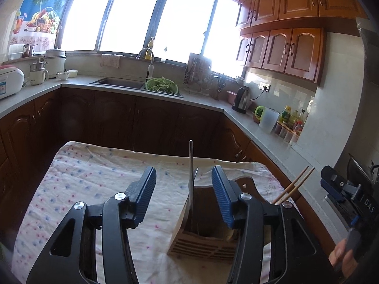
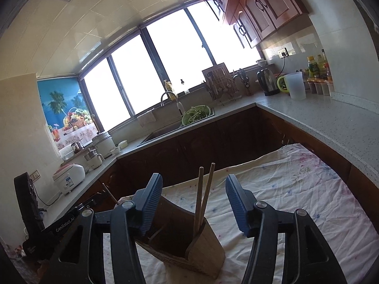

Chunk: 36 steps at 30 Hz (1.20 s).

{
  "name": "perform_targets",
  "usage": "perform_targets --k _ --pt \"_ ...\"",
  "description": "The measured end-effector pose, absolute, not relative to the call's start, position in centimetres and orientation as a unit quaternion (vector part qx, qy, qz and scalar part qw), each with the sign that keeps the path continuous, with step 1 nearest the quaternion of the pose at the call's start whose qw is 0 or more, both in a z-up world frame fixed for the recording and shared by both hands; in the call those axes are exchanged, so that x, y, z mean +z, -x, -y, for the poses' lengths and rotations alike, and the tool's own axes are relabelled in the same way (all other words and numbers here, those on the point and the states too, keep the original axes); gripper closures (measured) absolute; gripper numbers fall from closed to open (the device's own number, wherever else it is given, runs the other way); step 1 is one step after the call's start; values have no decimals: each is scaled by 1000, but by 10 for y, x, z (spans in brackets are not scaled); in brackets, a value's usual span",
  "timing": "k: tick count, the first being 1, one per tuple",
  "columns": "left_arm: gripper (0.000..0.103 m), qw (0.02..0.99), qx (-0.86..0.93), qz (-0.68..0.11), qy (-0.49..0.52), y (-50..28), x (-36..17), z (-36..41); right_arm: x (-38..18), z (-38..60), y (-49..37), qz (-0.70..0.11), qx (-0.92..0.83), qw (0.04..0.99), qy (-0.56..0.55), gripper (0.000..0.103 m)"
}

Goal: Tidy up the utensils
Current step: 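Open the left tool over the holder while the right tool releases its chopsticks, then grasp another metal utensil with the left tool while the right tool grasps wooden chopsticks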

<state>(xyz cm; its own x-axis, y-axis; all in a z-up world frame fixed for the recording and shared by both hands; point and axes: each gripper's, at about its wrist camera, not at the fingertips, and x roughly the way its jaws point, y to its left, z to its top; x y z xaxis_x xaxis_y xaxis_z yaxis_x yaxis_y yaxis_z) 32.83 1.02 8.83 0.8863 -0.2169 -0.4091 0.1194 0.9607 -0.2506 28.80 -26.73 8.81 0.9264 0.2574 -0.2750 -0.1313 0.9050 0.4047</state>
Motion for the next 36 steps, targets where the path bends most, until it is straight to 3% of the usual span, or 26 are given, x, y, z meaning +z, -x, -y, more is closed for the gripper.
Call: perform_targets --k 7,10,36 --pt "32 962 -76 -231 121 -291 80 -30 87 278 -251 -148 109 962 -199 8" --pt "25 961 -69 -238 125 -269 72 -39 80 280 -234 -155 110 962 -196 8" --pt "25 927 -72 -354 103 -141 -1 -45 7 296 -128 -261 89 944 -182 8"
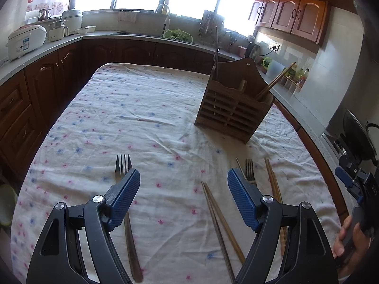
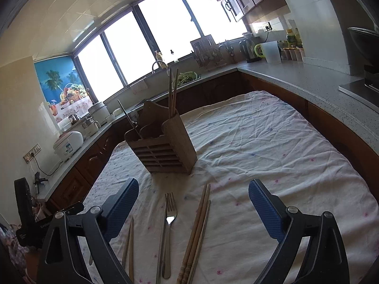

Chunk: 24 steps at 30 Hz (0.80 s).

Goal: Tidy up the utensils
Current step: 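Grasp another metal utensil with the left tool while the right tool grasps wooden chopsticks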

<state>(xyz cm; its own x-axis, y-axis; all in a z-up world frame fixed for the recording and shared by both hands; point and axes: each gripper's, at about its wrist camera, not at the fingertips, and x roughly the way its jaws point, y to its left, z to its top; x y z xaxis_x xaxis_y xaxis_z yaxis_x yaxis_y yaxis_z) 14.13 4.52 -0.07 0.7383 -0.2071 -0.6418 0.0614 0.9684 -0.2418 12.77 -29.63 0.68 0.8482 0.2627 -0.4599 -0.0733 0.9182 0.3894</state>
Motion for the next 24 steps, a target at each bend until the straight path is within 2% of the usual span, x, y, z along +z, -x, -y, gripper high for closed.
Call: perform_targets --k 11,16,18,20,22,24 --pt "25 913 -93 -392 70 -127 -28 -21 -9 292 -118 -284 88 940 -169 11" --pt "25 905 -102 -409 56 -131 -37 -10 -15 290 -121 -299 84 937 -162 33" --pt "26 902 -106 -416 47 -133 -42 -4 -19 289 -124 -308 84 934 -160 45" --pt "32 898 -106 -426 36 -137 -47 2 -23 288 -126 -317 85 931 -160 50" --pt "49 890 -110 -441 28 -141 -54 7 -28 286 -130 -327 87 927 -158 55" --pt "60 883 -113 -455 22 -146 -61 11 -33 283 -133 -337 87 924 -156 60"
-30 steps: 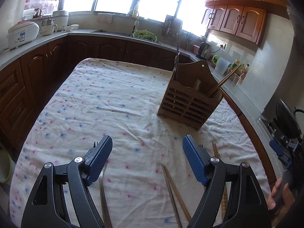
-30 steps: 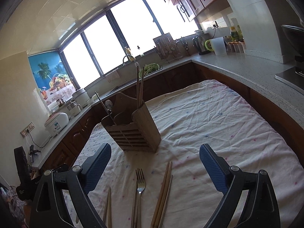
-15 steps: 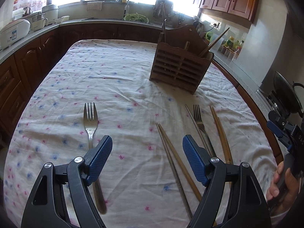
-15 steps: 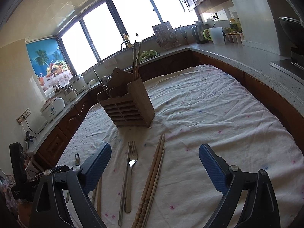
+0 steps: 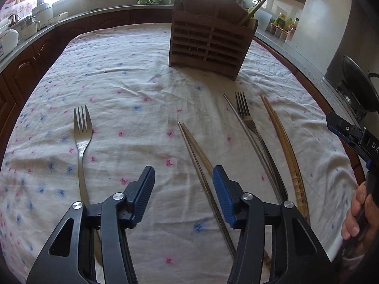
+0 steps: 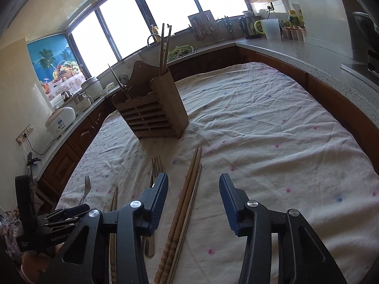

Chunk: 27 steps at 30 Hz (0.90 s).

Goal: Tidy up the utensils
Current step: 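Grasp another metal utensil with the left tool while the right tool grasps wooden chopsticks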

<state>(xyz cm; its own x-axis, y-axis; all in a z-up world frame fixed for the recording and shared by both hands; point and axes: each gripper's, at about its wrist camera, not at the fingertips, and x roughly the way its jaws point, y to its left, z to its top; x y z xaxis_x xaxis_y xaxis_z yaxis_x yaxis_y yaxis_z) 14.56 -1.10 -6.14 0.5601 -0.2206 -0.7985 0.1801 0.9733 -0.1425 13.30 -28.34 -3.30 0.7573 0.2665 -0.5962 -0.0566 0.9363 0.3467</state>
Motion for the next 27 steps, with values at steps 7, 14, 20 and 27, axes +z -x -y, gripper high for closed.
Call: perform_targets --k 7,14,20,27 --pt "72 877 -117 -466 16 -154 -73 15 -51 273 -149 -377 97 910 -145 71" --pt "73 877 -124 -465 11 -164 -75 16 -72 256 -171 -421 95 895 -113 83" --pt "74 878 -128 -462 -5 -171 -75 17 -81 256 -186 -439 75 891 -88 88" --pt "74 878 -130 -461 -19 -185 -76 23 -81 259 -203 -446 73 888 -88 89"
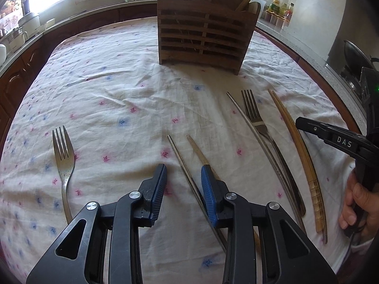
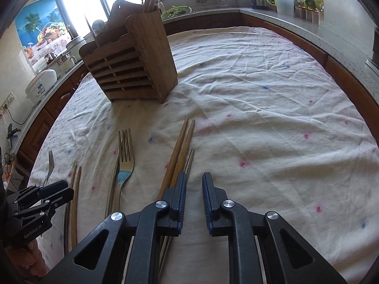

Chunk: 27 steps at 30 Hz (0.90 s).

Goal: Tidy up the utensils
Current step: 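Grasp another metal utensil with the left tool while the right tool grasps wooden chopsticks, then lift and carry both held utensils over the wooden holder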

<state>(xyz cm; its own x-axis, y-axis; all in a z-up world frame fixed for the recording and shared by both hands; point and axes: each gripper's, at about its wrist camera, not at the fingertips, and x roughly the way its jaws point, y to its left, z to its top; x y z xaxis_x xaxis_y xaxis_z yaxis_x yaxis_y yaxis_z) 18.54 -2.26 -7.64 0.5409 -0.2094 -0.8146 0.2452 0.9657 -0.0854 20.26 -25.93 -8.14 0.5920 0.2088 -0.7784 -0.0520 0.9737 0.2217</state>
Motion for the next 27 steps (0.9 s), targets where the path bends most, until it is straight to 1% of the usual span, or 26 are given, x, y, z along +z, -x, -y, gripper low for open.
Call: perform_targets --k 3,9,14,15,16,17,18,21,27 --pt "74 877 -131 -461 -27 -190 -77 24 -81 255 -204 -447 78 887 -85 89" --pt "73 879 -129 -456 -52 -194 -77 31 -82 236 -211 -449 65 891 -17 88" --pt "74 880 -133 -452 -56 -194 -77 31 -83 234 -221 -444 64 894 -4 88" --pt "76 881 -133 -449 -58 -194 -78 32 -83 233 -223 -443 63 894 1 89" --pt "84 883 -134 -447 -60 -194 -78 32 -83 231 -224 -443 62 894 5 89" --pt "90 883 -134 -446 -57 -195 -78 32 -83 231 -225 -443 63 894 4 92" --pt "94 883 -135 -447 -51 -196 -77 30 -83 232 -226 -443 66 894 -1 95" --pt "99 880 -141 -453 -27 -197 -76 22 -82 241 -225 -446 78 891 -40 98" --pt "99 883 -145 -447 3 -189 -64 9 -61 252 -209 -426 102 894 -93 99"
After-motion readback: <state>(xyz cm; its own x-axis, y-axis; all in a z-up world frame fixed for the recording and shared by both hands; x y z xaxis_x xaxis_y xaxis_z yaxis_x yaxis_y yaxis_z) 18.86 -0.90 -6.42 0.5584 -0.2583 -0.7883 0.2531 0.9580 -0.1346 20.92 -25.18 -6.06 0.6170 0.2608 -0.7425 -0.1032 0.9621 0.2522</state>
